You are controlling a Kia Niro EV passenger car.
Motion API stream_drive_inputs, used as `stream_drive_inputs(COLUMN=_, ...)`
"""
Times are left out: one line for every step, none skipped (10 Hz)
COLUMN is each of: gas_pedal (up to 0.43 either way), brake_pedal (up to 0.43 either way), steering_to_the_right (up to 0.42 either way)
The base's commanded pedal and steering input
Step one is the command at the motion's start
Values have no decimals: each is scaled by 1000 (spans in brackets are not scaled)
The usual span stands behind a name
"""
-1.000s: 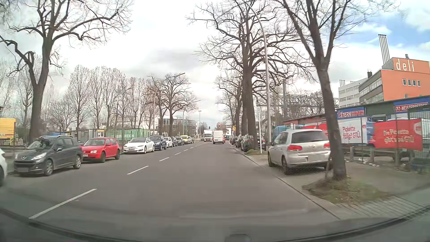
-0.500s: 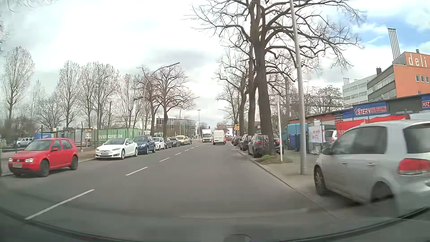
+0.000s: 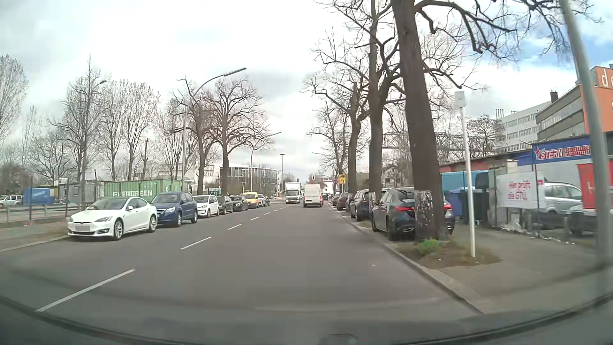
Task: Follow the waypoints while adhering to traffic rules and regulations
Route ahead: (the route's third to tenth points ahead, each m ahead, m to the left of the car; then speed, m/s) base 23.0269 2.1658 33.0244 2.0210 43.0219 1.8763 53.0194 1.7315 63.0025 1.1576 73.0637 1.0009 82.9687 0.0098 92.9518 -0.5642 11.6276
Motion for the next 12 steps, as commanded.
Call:
stream_drive_inputs(gas_pedal=0, brake_pedal=140, steering_to_the_right=3)
stream_drive_inputs(gas_pedal=0, brake_pedal=152, steering_to_the_right=3)
stream_drive_inputs(gas_pedal=0, brake_pedal=159, steering_to_the_right=3)
stream_drive_inputs(gas_pedal=0, brake_pedal=177, steering_to_the_right=3)
stream_drive_inputs(gas_pedal=0, brake_pedal=195, steering_to_the_right=3)
stream_drive_inputs(gas_pedal=0, brake_pedal=213, steering_to_the_right=2)
stream_drive_inputs(gas_pedal=0, brake_pedal=226, steering_to_the_right=1)
stream_drive_inputs(gas_pedal=0, brake_pedal=250, steering_to_the_right=2)
stream_drive_inputs(gas_pedal=0, brake_pedal=268, steering_to_the_right=2)
stream_drive_inputs(gas_pedal=0, brake_pedal=280, steering_to_the_right=2)
stream_drive_inputs(gas_pedal=0, brake_pedal=274, steering_to_the_right=5)
stream_drive_inputs(gas_pedal=0, brake_pedal=280, steering_to_the_right=9)
